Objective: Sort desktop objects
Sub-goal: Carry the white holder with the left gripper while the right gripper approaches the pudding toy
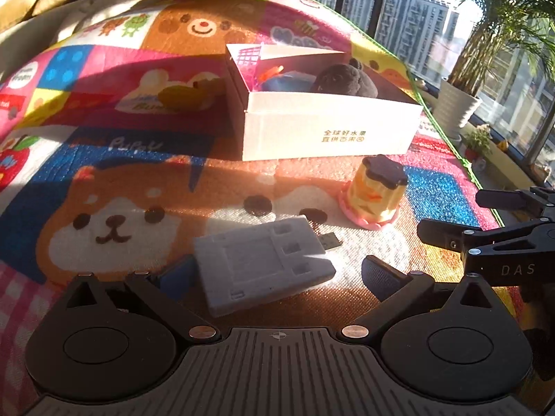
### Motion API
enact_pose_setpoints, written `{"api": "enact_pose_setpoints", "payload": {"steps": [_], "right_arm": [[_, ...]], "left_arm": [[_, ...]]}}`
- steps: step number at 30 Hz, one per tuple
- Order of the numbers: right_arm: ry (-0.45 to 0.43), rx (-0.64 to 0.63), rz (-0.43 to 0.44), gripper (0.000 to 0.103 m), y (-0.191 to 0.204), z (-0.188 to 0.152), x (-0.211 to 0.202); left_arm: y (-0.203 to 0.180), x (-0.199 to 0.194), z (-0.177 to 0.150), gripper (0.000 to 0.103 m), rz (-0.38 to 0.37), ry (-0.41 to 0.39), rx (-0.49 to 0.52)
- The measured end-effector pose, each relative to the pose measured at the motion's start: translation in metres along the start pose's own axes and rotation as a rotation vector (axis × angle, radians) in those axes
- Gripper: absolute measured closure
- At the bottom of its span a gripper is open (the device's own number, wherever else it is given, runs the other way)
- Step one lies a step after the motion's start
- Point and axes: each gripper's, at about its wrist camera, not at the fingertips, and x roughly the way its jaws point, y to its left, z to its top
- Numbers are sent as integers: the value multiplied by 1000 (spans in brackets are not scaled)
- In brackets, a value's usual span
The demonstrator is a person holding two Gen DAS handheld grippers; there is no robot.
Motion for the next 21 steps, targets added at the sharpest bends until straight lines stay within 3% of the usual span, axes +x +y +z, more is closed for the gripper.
{"api": "enact_pose_setpoints", "payload": {"steps": [13,21], "right_arm": [[-5,-6,3,0,3,-6,5],[-39,-74,10,0,19,-2,3]], "left_arm": [[-2,10,7,0,70,-22,1],[18,-5,0,5,95,-38,-9]]}}
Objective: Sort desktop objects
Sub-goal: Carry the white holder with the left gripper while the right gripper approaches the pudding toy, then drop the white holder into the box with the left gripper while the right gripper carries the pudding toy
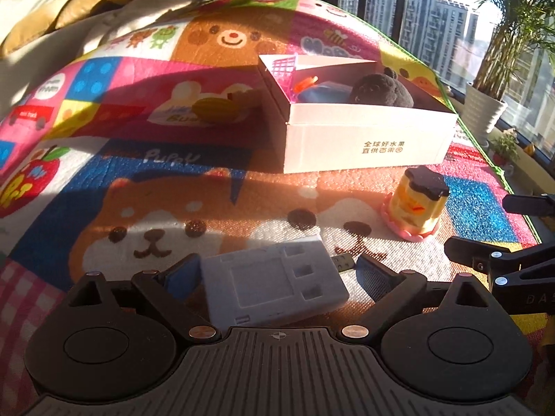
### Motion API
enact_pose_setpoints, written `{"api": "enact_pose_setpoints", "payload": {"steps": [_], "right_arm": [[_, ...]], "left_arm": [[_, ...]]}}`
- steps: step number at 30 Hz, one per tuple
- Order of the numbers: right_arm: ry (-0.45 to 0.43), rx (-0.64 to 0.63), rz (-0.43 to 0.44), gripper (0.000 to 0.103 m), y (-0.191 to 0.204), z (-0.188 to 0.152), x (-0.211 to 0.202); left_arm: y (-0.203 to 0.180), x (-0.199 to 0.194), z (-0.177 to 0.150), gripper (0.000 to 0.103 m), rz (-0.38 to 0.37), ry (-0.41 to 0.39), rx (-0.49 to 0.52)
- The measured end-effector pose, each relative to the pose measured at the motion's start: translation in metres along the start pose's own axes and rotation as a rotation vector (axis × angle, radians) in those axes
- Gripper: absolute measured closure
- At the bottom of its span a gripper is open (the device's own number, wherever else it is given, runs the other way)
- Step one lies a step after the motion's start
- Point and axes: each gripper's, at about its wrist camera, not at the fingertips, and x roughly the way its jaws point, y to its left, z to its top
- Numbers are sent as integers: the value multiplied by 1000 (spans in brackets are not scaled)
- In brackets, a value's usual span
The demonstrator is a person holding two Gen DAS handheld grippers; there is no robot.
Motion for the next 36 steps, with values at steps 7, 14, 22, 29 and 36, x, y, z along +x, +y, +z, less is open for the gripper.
{"api": "enact_pose_setpoints", "payload": {"steps": [7,14,22,29,36], "right_arm": [[35,4,70,0,15,16,24],[74,-17,113,17,25,27,43],[74,-29,133,47,23,26,33],[93,-21,144,47,20,22,18],[55,-35,147,47,7,27,-19]], "left_arm": [[18,-22,-17,5,-17,19,-21],[20,-28,-22,5,-45,24,-32],[15,-26,-23,3,-33,16,-60],[8,-28,-25,5,-9,13,-24],[-10,-37,-24,5,-39,8,50]]}}
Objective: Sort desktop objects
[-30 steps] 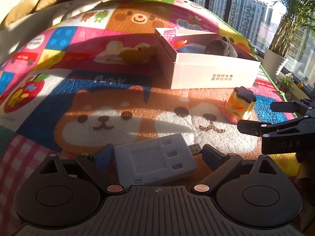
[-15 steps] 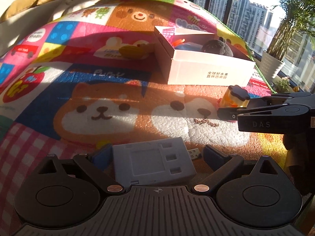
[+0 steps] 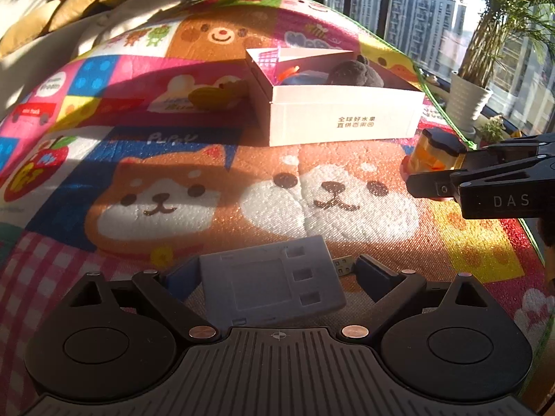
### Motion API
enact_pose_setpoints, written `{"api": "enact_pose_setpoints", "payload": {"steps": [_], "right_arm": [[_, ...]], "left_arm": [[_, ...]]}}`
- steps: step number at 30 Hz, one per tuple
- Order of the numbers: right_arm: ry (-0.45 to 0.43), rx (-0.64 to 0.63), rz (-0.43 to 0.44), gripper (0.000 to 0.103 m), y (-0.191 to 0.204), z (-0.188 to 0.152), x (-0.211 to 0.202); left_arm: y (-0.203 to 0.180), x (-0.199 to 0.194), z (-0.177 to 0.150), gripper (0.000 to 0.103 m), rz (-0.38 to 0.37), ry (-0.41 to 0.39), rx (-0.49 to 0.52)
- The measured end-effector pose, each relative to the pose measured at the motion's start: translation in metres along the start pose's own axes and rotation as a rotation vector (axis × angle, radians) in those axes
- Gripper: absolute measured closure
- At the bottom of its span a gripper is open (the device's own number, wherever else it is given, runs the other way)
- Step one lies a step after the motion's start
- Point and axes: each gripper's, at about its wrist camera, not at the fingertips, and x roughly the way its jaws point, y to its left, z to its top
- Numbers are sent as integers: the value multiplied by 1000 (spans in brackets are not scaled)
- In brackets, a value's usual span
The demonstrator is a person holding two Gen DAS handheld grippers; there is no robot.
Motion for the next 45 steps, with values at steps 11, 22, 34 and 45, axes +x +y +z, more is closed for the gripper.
{"api": "enact_pose_setpoints", "payload": {"steps": [11,22,34,45], "right_arm": [[-199,82,2,47,-42,56,-69],[-210,206,50,46,-109,179,2],[-142,264,-72,35,-123,171,60],[-97,77,-39,31,-29,207,80]], "left_arm": [[-27,-34,90,5,-64,-241,125],[-31,66,185,4,-83,-330,106],[40,53,99,0,10,-214,-12],[118,49,45,0,220,-199,-234]]}}
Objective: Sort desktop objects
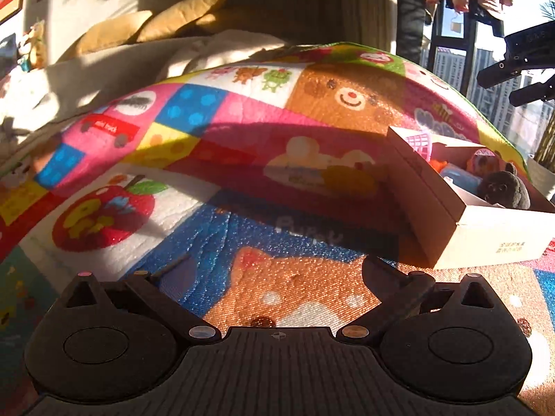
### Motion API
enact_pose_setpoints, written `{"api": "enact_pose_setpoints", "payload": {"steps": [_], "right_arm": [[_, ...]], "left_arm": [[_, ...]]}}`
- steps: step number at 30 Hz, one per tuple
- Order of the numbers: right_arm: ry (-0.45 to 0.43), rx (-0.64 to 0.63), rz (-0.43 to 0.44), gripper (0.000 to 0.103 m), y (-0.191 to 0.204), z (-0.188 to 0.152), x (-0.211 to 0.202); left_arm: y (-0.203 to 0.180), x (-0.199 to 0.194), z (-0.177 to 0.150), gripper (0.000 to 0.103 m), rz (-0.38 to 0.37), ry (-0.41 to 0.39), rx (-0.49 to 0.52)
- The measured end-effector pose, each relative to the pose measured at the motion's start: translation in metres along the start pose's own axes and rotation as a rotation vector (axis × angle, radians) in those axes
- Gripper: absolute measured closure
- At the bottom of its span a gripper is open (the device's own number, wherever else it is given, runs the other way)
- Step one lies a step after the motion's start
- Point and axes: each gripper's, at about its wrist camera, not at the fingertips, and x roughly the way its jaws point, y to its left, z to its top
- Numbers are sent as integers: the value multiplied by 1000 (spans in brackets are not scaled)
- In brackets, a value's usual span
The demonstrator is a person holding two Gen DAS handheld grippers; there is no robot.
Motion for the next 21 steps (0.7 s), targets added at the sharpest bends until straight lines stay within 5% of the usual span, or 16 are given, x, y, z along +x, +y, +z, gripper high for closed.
{"api": "enact_pose_setpoints", "payload": {"steps": [4,8,14,21], "right_arm": [[126,-137,70,53,71,10,47],[216,-193,64,54,116,15,99],[357,-361,-70,63,143,0,174],[375,-473,-162,65,146,-18,197]], "left_arm": [[21,6,-1,0,-46,31,-116],[30,8,-3,0,-79,44,-176],[33,7,-4,0,-103,31,-204],[34,7,-4,0,-109,31,-216]]}}
